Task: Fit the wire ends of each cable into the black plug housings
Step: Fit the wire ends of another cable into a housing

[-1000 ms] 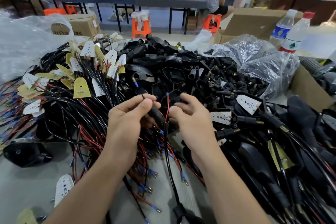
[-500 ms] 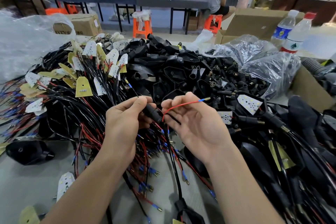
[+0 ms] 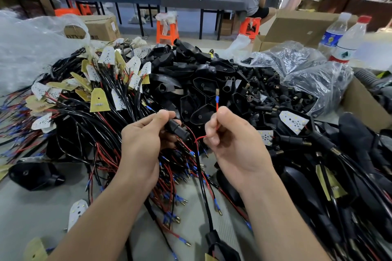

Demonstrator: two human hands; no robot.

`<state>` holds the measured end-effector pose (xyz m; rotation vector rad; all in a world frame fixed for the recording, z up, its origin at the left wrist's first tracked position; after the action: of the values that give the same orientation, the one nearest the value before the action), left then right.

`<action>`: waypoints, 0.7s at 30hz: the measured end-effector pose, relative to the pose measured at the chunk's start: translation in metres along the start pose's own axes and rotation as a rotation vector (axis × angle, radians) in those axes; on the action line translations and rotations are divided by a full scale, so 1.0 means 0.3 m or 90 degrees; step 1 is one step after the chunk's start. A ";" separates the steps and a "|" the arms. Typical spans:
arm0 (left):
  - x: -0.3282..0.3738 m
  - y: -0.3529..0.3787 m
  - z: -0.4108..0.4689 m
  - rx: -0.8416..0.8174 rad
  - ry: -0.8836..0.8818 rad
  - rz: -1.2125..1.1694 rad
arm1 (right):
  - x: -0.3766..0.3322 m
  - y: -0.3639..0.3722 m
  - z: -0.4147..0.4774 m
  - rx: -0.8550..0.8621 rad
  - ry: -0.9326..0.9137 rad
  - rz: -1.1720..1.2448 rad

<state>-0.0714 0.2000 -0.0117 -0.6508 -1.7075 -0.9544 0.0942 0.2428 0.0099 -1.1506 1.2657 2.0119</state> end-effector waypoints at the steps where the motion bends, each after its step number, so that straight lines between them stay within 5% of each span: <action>1: 0.003 -0.003 -0.001 0.005 0.005 -0.005 | -0.004 -0.009 0.000 0.017 -0.001 -0.025; 7: 0.000 -0.028 0.013 0.021 -0.013 -0.078 | -0.021 -0.005 -0.005 -0.064 -0.020 -0.329; 11: -0.020 -0.025 0.023 0.018 -0.039 -0.094 | -0.013 0.017 -0.012 -0.132 -0.005 -0.383; 21: -0.018 -0.031 0.029 0.027 -0.040 -0.123 | -0.017 0.006 0.002 -0.064 -0.063 -0.413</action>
<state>-0.0816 0.2023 -0.0208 -0.4984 -1.8674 -1.0373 0.0953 0.2427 0.0153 -1.2818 0.6267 1.6218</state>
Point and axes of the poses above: each hand's wrist, its own z-axis towards the middle knuckle, its own y-axis out of the palm, x = y × z, the point moved 8 cm from there along z, towards the middle knuckle, and after that the axes turned 7 degrees about -y, right-handed, at the moved point
